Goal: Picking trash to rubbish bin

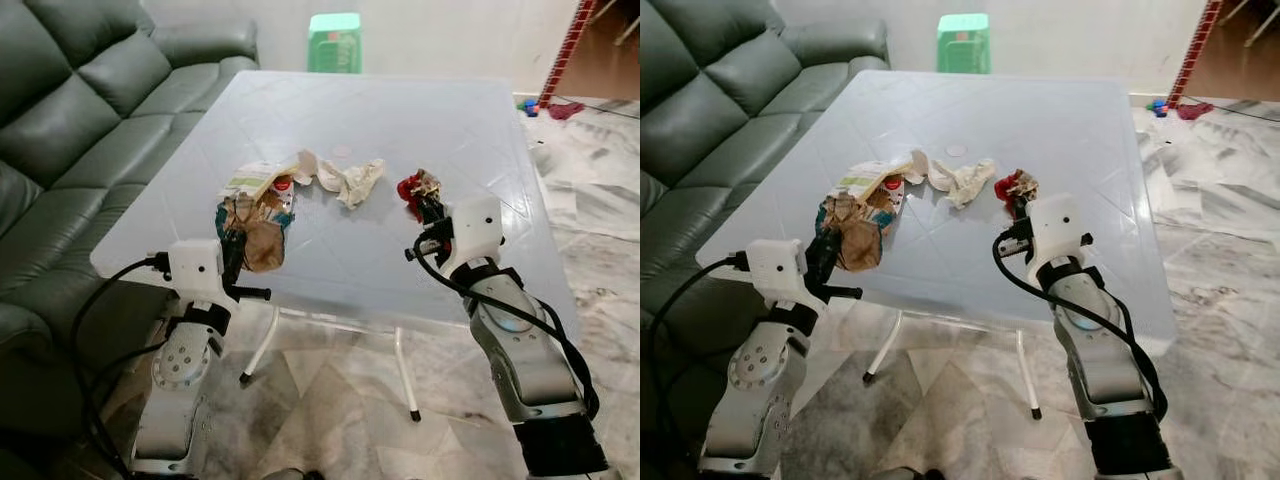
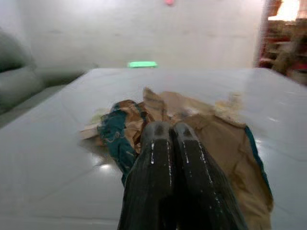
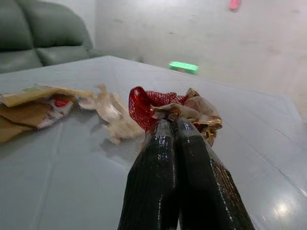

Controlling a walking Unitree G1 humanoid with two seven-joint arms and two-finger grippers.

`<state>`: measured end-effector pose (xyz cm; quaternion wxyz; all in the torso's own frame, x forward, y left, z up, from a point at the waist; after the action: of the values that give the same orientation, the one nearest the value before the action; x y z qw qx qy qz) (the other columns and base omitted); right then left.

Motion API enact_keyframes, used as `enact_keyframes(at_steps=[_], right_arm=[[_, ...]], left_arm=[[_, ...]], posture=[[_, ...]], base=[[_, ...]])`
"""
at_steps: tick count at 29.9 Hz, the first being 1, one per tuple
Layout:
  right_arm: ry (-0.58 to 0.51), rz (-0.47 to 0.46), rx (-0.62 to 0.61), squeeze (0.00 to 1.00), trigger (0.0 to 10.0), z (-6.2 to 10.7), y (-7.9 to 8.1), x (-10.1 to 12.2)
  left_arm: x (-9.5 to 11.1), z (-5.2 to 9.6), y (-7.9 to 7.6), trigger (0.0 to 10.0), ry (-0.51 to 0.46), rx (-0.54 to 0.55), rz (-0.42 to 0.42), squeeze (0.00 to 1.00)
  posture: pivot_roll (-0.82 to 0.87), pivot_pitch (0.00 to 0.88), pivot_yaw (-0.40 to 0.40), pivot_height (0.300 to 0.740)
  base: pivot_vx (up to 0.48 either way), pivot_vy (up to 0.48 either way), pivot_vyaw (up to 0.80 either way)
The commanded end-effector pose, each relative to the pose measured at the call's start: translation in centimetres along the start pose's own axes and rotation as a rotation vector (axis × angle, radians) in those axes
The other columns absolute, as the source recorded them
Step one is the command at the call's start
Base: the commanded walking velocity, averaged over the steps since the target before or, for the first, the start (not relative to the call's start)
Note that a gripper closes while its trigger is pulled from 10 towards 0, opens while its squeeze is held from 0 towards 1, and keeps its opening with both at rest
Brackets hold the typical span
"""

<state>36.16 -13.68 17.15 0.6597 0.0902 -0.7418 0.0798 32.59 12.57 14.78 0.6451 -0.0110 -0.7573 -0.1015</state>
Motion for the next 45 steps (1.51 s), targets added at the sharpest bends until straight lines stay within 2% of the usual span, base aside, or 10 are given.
enact_keyframes(at_steps=[1, 19, 22, 23, 24, 25, 26, 30, 35, 45], right_arm=[[-0.006, 0.0, 0.006, 0.0, 10.0, -0.2, 0.2, 0.2], [-0.024, -0.002, 0.003, 0.0, 10.0, -0.7, 0.4, 1.0], [-0.031, -0.003, -0.001, 0.0, 10.0, -0.8, 0.4, 1.3], [-0.031, -0.003, -0.002, 0.0, 10.0, -0.8, 0.4, 1.3], [-0.029, -0.004, -0.004, 0.0, 10.0, -0.8, 0.3, 1.3], [-0.027, -0.005, -0.006, 0.0, 10.0, -0.8, 0.3, 1.2], [-0.024, -0.006, -0.009, 0.0, 10.0, -0.8, 0.3, 1.2], [-0.019, -0.009, -0.011, 0.0, 10.0, -0.9, 0.2, 1.1], [-0.02, -0.009, -0.005, 0.0, 10.0, -1.0, 0.5, 1.1], [-0.035, 0.019, 0.02, 0.0, 10.0, -1.4, 0.7, 2.1]], left_arm=[[0.3, 0.0, 0.8, 0.0, -0.006, 0.011, -0.013, 0.0], [0.2, -0.3, 0.8, 0.0, 0.003, 0.008, -0.006, 0.0], [0.3, -0.5, 0.8, 0.0, -0.001, 0.004, -0.004, 0.0], [0.3, -0.6, 0.8, 0.8, -0.002, 0.003, -0.005, 0.0], [0.4, -0.6, 0.7, 0.8, -0.004, -0.001, -0.004, 0.0], [0.4, -0.7, 0.7, 1.4, -0.006, -0.003, -0.003, 0.0], [0.4, -0.7, 0.7, 1.5, -0.007, -0.004, -0.003, 0.0], [0.5, -1.2, 1.1, 1.3, -0.005, 0.013, 0.027, 0.0], [0.4, -1.6, 1.4, 1.6, 0.003, 0.019, 0.055, 0.0], [0.0, -2.4, -0.6, 2.4, 0.005, -0.03, 0.1, 0.0]], posture=[[-0.04, 0.048, 0.069, 0.74], [-0.04, 0.05, 0.067, 0.74], [-0.04, 0.051, 0.067, 0.74], [-0.04, 0.052, 0.067, 0.74], [-0.04, 0.052, 0.067, 0.74], [-0.05, 0.053, 0.067, 0.74], [-0.05, 0.053, 0.067, 0.74], [-0.05, 0.053, 0.066, 0.74], [-0.05, 0.052, 0.058, 0.74], [-0.11, 0.039, 0.044, 0.74]], base=[[0.0, 0.435, 0.0], [0.0, 0.44, 0.0], [0.0, 0.0, 0.0], [0.0, 0.0, 0.0], [0.0, 0.0, 0.0], [0.0, 0.0, 0.0], [0.0, 0.0, 0.0], [0.0, 0.0, -0.25], [0.0, 0.0, -0.43], [0.0, 0.0, 0.0]])
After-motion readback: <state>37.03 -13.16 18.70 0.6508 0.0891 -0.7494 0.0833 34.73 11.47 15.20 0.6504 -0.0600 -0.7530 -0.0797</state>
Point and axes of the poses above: a point about 5 cm out from each wrist's last joint towards the gripper, its own z axis pointing back from the gripper into the wrist, its own x axis along the axis of the wrist's last joint, y = z × x, the point moved 5 cm from there along -z, pointing out of the wrist towards the gripper, and after that the axes turned 11 degrees about -z, right-handed, at the moved point
